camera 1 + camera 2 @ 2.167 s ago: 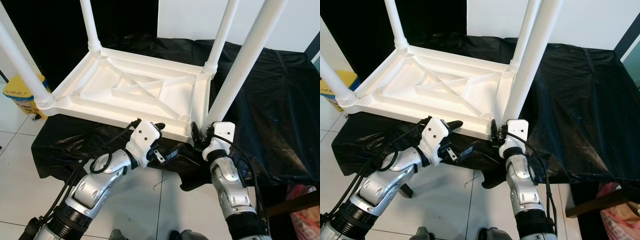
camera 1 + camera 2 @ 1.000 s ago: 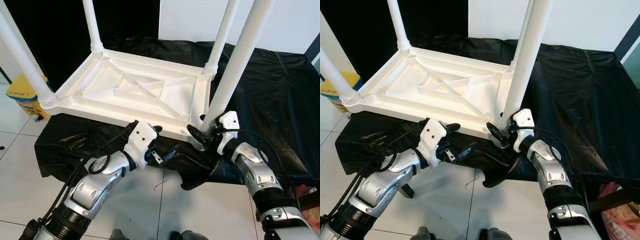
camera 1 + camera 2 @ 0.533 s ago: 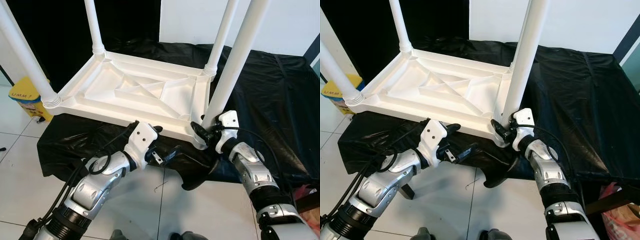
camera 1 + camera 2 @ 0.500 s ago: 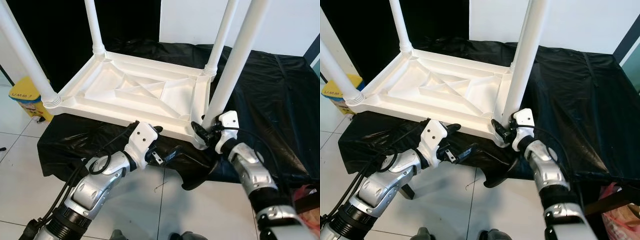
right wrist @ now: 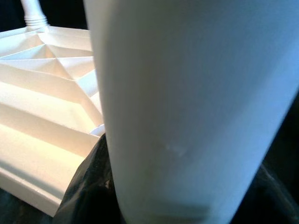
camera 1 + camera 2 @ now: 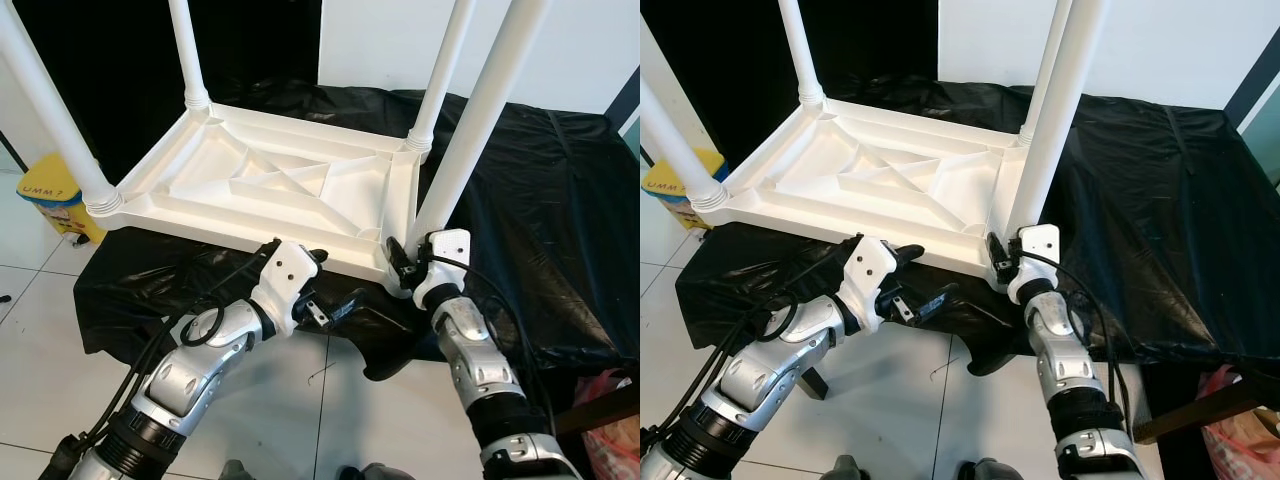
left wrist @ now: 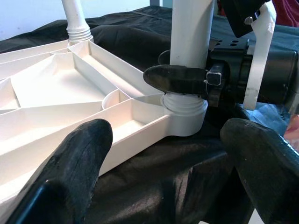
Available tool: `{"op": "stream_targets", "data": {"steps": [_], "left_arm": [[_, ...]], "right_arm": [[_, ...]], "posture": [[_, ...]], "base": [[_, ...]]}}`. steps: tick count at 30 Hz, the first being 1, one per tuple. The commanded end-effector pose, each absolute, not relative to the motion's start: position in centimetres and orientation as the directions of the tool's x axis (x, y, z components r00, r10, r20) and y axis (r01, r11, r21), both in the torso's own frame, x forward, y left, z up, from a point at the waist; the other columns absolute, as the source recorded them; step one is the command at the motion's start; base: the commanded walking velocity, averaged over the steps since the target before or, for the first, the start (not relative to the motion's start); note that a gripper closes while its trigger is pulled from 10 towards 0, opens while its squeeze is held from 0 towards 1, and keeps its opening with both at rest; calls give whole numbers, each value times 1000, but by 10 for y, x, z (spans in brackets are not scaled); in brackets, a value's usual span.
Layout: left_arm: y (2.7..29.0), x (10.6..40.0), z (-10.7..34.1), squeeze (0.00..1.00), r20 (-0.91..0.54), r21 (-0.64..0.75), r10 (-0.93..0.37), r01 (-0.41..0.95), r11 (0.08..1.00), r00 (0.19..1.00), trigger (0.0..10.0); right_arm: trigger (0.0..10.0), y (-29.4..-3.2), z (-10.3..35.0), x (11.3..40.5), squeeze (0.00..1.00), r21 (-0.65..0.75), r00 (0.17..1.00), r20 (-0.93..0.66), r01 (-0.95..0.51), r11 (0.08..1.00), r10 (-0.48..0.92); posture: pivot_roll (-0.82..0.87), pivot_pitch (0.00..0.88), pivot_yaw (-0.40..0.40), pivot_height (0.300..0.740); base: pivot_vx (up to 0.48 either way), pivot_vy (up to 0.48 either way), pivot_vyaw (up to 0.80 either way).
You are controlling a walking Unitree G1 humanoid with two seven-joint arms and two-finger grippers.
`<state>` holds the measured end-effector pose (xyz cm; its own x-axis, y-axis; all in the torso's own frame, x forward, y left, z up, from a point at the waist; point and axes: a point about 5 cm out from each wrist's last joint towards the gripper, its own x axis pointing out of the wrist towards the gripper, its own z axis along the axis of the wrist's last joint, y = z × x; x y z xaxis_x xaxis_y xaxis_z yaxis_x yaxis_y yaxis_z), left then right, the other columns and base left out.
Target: Building children table
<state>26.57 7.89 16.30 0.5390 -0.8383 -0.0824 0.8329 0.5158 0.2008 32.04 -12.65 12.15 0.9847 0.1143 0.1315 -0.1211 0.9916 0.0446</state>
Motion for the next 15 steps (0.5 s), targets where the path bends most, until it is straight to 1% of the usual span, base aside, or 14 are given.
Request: {"op": "stream_targets", "data": {"steps": [1, 13, 14, 15], "left_arm": [[76, 262, 160, 0, -104, 200, -876, 873, 445, 470, 10000], [75, 263, 160, 0, -95, 211, -864, 858, 468, 494, 10000], [73, 263, 160, 0, -91, 233, -861, 851, 471, 501, 10000], [73, 263, 160, 0, -91, 233, -861, 851, 471, 501, 10000]], "right_arm": [[10000, -126, 105, 314, 0, 61, 996, 59, -76, 995, 72], [10000, -119, 106, 310, 0, 83, 998, 58, -22, 996, 17], [10000, -120, 110, 310, 1000, 76, 996, 81, -45, 996, 39], [10000, -120, 110, 310, 1000, 76, 996, 81, -45, 996, 39]], "posture": [[46, 89, -92, 740], [43, 91, -93, 740], [32, 92, -92, 740], [32, 92, -92, 740]], "base": [[0, 0, 0], [0, 0, 0], [0, 0, 0], [0, 0, 0]]}}
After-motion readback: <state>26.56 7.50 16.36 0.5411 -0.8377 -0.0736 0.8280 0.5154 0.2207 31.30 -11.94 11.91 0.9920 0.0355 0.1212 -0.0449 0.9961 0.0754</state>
